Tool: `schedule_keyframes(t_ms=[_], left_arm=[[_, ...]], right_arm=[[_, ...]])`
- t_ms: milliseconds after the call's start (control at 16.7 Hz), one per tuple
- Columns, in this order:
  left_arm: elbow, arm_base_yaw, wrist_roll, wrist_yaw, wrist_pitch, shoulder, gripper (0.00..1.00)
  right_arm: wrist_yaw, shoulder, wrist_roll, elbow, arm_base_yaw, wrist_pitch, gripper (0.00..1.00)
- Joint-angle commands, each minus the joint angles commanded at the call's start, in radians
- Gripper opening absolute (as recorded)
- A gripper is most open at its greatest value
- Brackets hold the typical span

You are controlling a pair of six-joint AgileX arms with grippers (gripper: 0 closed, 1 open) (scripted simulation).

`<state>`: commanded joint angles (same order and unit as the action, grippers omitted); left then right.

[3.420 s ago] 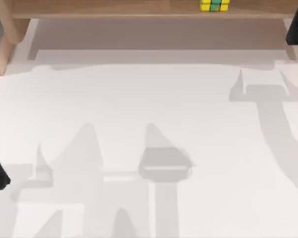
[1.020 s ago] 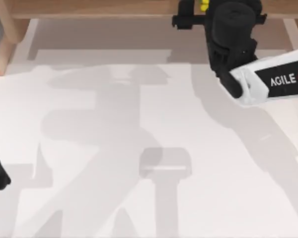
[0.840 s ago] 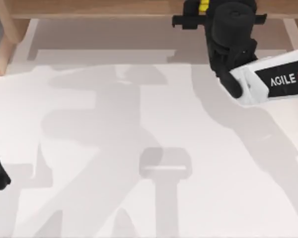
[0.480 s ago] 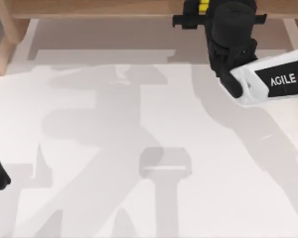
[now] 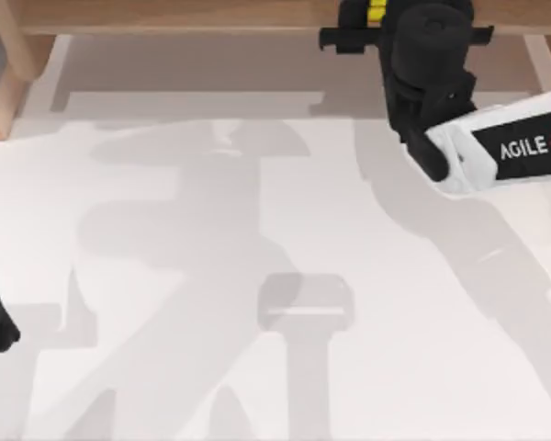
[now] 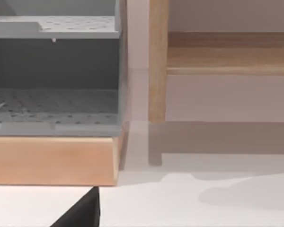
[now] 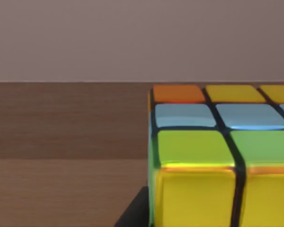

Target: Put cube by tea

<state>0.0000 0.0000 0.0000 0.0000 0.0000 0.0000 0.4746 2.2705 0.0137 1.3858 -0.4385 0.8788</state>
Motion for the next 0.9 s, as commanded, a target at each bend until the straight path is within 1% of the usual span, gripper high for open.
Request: schedule_keyframes(t_ms=[180,480,600,720,900], left_arm=[[0.0,0.0,0.0,0.0,0.0,0.0,1.0],[0.0,0.0,0.0,0.0,0.0,0.0,1.0],[0.0,0.0,0.0,0.0,0.0,0.0,1.0],[0.0,0.0,0.0,0.0,0.0,0.0,1.0],[0.0,0.0,0.0,0.0,0.0,0.0,1.0]], right_arm=[[0.003,-0.002,0.008,0.003,-0.004,0.006,0.0],[0.045,0.015,0.016,0.035,0.027,0.12,0.0],[0.058,0.014,0.017,0.044,0.041,0.135,0.0],[0.056,0.011,0.022,0.035,0.038,0.108,0.0],[0.031,-0.006,0.02,0.016,0.016,0.018,0.0]])
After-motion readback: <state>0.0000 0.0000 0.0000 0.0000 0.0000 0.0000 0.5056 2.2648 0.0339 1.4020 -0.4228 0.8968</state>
